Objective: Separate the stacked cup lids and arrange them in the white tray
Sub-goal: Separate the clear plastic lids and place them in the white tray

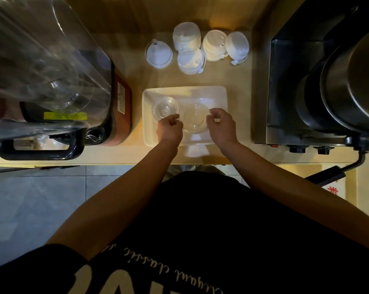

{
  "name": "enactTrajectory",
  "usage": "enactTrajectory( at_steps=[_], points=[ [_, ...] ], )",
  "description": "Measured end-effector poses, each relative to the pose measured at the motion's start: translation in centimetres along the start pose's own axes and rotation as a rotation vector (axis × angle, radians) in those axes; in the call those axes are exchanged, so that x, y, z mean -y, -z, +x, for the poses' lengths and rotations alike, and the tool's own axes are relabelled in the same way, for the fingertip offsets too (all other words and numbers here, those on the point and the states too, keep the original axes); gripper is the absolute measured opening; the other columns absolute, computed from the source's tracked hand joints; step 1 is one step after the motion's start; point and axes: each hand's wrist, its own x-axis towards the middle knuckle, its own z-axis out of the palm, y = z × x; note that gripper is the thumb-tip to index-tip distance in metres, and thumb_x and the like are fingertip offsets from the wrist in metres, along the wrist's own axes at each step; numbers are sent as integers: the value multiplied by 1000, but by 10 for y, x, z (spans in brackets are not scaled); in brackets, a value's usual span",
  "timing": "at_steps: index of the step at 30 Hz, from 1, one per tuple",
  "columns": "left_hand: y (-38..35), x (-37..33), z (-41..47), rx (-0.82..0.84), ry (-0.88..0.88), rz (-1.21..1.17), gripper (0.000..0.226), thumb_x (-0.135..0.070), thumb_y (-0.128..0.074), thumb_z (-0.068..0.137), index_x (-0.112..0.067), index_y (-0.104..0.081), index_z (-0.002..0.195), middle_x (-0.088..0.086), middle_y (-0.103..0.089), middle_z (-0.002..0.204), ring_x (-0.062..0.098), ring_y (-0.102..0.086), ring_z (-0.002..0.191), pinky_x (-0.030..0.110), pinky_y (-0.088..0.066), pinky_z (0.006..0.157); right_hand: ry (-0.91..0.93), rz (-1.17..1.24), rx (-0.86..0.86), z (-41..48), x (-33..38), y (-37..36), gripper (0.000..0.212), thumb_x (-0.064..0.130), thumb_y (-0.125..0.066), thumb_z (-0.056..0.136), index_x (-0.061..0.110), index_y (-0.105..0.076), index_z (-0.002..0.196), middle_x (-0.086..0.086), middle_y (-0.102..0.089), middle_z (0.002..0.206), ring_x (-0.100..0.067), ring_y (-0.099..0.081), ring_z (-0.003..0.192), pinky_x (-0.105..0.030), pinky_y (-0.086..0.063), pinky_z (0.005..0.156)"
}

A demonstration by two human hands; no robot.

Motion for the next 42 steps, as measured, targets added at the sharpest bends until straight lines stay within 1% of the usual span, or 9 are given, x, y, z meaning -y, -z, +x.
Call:
enactTrajectory(
  at_steps=[7,10,14,17,19,24,27,30,42],
  points=[
    [-4,4,2,-70,5,-39,27,-9,-58,88,-17,-65,113,6,-70,103,25,-66,89,30,-55,76,-59,-45,68,-1,5,-2,40,8,-45,96,14,-54,135,-7,-57,138,-22,-53,126,-24,-38,103],
    [-9,4,4,-108,10,-28,25,-11,-61,87,-18,-67,110,3,-72,102,25,-69,94,35,-57,87,-78,-77,67,-2,8,-3,42,3,-41,95,13,-52,135,-9,-56,137,-25,-52,126,-26,-39,100],
    [-16,4,7,-109,-7,2,25,-12,-62,88,-15,-70,112,2,-72,107,24,-69,98,35,-54,96,-73,-161,69,0,9,-6,28,0,-39,93,5,-54,116,-13,-60,118,-30,-55,113,-35,-46,88],
    [-19,6,10,-58,-28,62,20,-8,-54,86,-17,-71,92,2,-68,87,24,-60,81,26,-48,84,-69,-199,62,6,6,-9,13,-1,-39,91,10,-45,90,-5,-52,92,-24,-52,89,-25,-36,73],
    [-21,7,12,-31,-33,111,23,-5,-46,83,-13,-68,86,4,-65,82,30,-53,75,26,-47,78,-54,-214,51,7,8,-11,14,0,-39,93,13,-39,88,-4,-48,90,-21,-46,85,-24,-33,73],
    [-24,1,14,30,-17,83,39,-2,-39,83,-18,-69,102,0,-71,104,20,-61,91,25,-47,82,-74,-208,46,12,9,-15,12,8,-36,99,14,-44,105,-15,-56,110,-28,-54,104,-28,-39,82],
    [-26,-1,17,83,-10,61,44,-2,-36,79,-18,-68,104,0,-71,109,20,-60,96,29,-49,91,-113,-213,42,17,8,-17,35,9,-34,99,3,-46,132,-20,-55,132,-35,-53,121,-33,-42,90],
    [-28,-4,20,160,-27,52,40,2,-32,72,-20,-62,89,2,-64,92,18,-49,83,28,-43,81,-125,-220,33,21,9,-16,40,5,-32,96,0,-44,134,-21,-54,133,-36,-52,121,-37,-43,96],
    [-30,-4,29,285,28,91,53,10,-28,77,-14,-63,107,9,-68,106,19,-57,94,29,-44,72,-210,-179,108,40,12,-21,52,3,-35,88,12,-43,138,-13,-55,134,-30,-53,122,-40,-46,104]
  ],
)
